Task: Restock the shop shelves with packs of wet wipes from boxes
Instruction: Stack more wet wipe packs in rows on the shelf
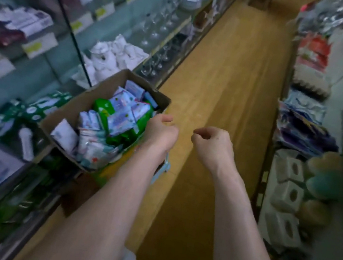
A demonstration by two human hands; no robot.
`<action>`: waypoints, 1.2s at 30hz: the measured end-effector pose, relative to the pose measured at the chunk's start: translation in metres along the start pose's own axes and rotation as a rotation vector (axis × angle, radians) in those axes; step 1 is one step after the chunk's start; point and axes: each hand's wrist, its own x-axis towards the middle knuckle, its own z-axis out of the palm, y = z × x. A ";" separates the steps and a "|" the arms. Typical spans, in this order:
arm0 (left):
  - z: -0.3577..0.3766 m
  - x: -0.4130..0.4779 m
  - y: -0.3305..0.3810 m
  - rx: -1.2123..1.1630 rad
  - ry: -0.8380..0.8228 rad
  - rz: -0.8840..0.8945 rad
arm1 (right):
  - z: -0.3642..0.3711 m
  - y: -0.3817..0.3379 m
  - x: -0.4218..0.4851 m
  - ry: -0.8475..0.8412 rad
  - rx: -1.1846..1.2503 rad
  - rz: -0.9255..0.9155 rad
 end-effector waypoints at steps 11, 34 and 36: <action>-0.137 0.080 -0.033 -0.038 0.072 -0.115 | 0.125 -0.082 0.005 -0.143 0.013 -0.019; -0.229 0.224 -0.112 0.441 0.268 -0.361 | 0.332 -0.081 0.109 -0.659 -0.150 0.036; -0.231 0.233 -0.117 0.536 0.296 -0.335 | 0.342 -0.076 0.113 -0.676 -0.196 0.034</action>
